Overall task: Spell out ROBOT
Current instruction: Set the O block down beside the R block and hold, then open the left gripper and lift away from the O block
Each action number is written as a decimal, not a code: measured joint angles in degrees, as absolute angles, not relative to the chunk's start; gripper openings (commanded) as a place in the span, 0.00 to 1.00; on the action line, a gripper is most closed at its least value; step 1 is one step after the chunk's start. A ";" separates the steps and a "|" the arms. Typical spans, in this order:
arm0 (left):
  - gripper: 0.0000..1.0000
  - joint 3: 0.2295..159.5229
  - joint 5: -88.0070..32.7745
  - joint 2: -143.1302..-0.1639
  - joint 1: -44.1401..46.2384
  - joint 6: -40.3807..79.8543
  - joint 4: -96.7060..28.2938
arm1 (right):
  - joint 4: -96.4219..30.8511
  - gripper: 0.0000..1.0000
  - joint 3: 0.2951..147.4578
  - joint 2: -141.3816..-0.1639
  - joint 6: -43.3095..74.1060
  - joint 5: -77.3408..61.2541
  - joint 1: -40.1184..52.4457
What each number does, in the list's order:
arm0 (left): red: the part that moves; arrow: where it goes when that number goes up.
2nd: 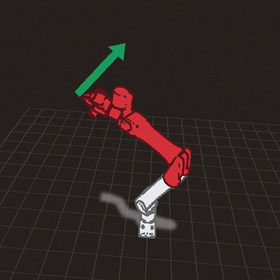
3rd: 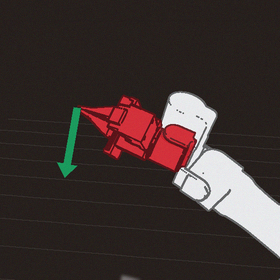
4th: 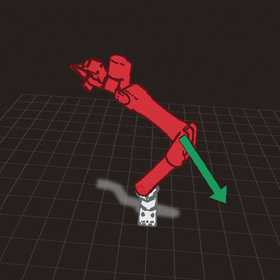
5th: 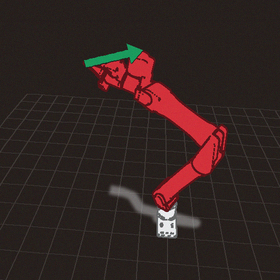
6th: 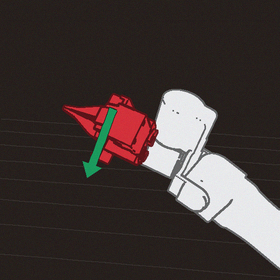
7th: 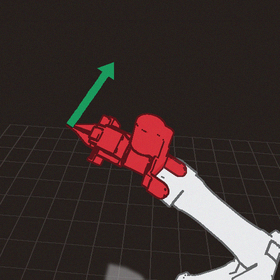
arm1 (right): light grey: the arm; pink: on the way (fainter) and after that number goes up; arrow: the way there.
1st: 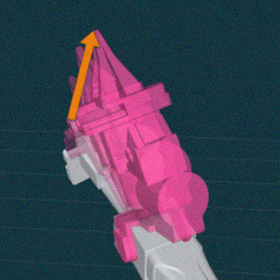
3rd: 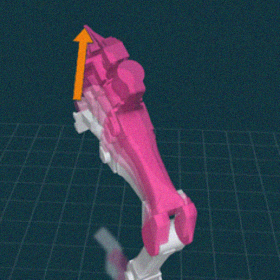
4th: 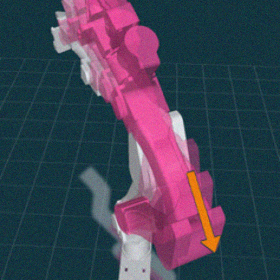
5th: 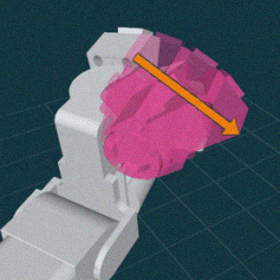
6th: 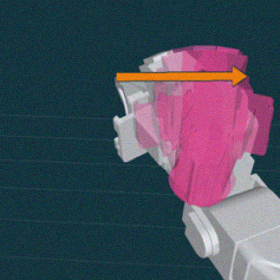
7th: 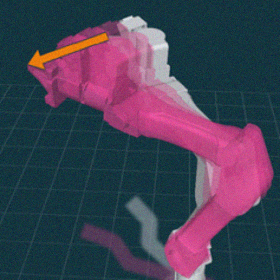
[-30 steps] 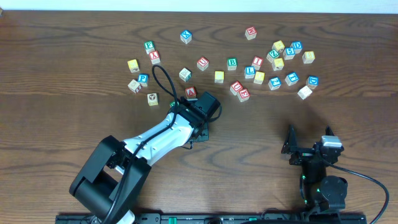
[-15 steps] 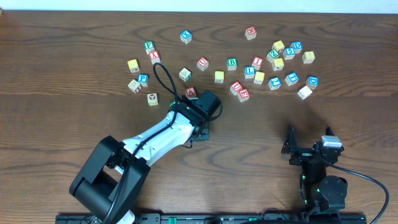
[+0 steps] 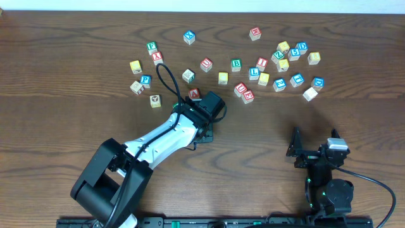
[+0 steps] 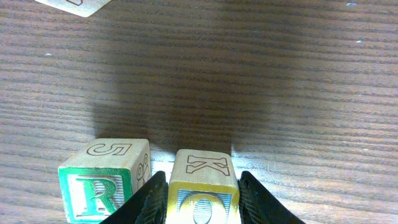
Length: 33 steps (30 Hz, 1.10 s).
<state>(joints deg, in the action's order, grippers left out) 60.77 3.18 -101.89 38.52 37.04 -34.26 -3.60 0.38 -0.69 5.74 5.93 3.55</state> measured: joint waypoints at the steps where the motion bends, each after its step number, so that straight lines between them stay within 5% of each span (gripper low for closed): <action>1: 0.36 60.77 3.18 -101.89 38.52 37.04 -34.26 | -3.60 0.99 0.38 -0.69 5.74 5.93 3.55; 33: 0.43 61.60 4.08 -98.26 38.52 35.55 -37.21 | -3.60 0.99 0.38 -0.69 5.74 5.93 3.55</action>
<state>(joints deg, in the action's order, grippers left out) 61.60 4.08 -98.26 38.52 35.55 -37.21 -3.60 0.38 -0.69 5.74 5.93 3.55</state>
